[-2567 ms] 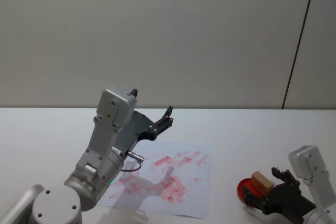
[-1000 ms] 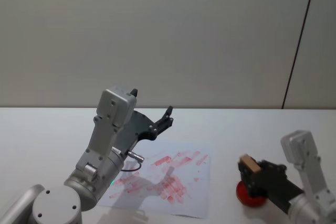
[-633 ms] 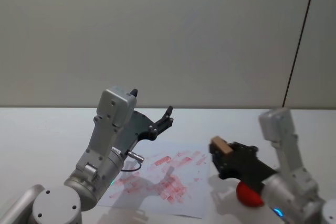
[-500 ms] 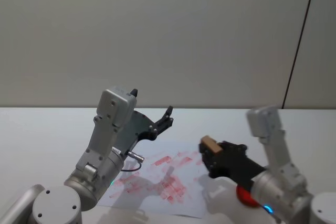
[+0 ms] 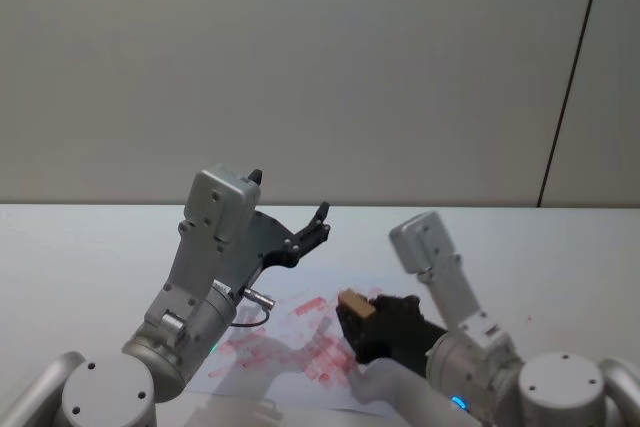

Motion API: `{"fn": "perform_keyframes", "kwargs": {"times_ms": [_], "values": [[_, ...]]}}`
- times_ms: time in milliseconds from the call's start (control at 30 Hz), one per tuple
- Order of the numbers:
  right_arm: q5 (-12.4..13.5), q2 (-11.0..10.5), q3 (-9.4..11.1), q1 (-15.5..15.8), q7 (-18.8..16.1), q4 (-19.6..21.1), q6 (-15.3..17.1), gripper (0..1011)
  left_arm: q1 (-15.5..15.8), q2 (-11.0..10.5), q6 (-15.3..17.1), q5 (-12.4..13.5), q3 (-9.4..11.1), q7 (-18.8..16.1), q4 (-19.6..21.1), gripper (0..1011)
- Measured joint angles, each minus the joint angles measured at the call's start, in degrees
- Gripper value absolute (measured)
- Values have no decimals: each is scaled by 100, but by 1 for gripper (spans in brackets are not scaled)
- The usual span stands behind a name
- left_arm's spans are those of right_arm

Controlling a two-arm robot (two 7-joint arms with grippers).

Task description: Use the one hand to pick up the stamp and affix it onto the A4 paper.

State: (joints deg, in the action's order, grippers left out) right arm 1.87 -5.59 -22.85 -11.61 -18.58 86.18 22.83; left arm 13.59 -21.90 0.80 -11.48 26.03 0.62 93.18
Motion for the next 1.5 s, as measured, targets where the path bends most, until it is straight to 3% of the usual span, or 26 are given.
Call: {"fn": "perform_keyframes", "kwargs": {"times_ms": [367,900,1233,1500], "values": [[-355,195,-165,-186,11,-598,239,220,0,0,0,0,0,0,0,1002],[-347,302,-225,-220,187,-817,327,220,0,0,0,0,0,0,0,1002],[-80,297,-195,-167,273,-680,350,220,0,0,0,0,0,0,0,1003],[420,179,7,-88,360,-99,380,220,0,0,0,0,0,0,0,1003]]}}
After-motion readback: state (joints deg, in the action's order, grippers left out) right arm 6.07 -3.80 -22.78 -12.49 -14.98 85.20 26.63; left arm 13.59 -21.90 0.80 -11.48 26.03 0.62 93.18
